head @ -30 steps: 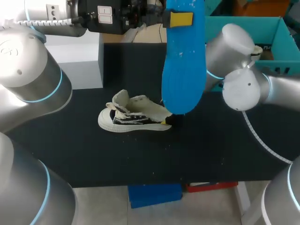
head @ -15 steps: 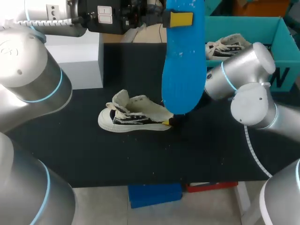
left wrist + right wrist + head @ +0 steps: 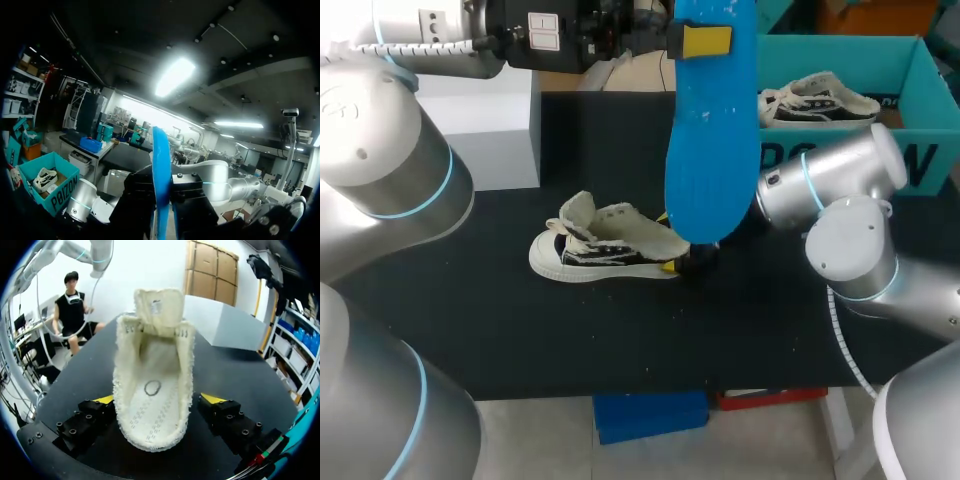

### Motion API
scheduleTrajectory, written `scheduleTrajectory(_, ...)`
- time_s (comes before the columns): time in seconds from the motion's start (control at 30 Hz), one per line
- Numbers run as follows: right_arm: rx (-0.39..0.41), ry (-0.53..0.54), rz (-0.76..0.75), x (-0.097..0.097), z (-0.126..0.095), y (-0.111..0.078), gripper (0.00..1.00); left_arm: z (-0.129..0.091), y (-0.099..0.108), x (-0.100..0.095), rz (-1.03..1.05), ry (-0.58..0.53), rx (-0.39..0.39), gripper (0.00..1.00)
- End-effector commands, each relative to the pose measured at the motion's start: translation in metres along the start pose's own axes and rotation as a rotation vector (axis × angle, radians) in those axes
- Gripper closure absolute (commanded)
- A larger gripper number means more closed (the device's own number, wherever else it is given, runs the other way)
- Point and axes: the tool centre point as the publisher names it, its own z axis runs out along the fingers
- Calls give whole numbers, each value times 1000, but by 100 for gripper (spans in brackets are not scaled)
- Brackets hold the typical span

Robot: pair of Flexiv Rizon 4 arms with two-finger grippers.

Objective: Take the shoe out of the shoebox, open the shoe tongue, remove and reinsert the insole, then place the shoe into the shoebox

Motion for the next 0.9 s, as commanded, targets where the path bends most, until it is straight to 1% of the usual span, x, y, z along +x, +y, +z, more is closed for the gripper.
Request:
scheduleTrajectory(0.03, -61, -10, 4, 3, 4, -5, 0, 0, 0, 1, -2, -4, -2, 100)
scheduleTrajectory(0.33, -76, -8, 25, 7, 6, -12, 0, 0, 0, 1, -2, -4, -2, 100)
scheduleTrajectory(0.47, -53, 5, 28, 7, 5, -12, 0, 0, 0, 1, -2, -4, -2, 100)
scheduleTrajectory(0.57, -14, 5, 27, 7, -2, -12, 0, 0, 0, 1, -2, -4, -2, 100)
scheduleTrajectory(0.67, 60, 18, 32, 8, -9, -9, 0, 0, 0, 1, -2, -4, -2, 100)
scheduleTrajectory(0.73, 82, 4, 29, 7, -15, -7, 0, 0, 0, 1, -2, -4, -2, 100)
scheduleTrajectory(0.8, 173, 24, 37, 8, -20, -3, 0, 0, 0, 1, -2, -4, -2, 100)
scheduleTrajectory(0.87, 202, -5, 32, 7, -26, 1, 0, 0, 0, 1, -2, -4, -2, 100)
scheduleTrajectory(0.9, 278, 9, 41, 7, -28, 3, 0, 0, 0, 1, -2, -4, -2, 100)
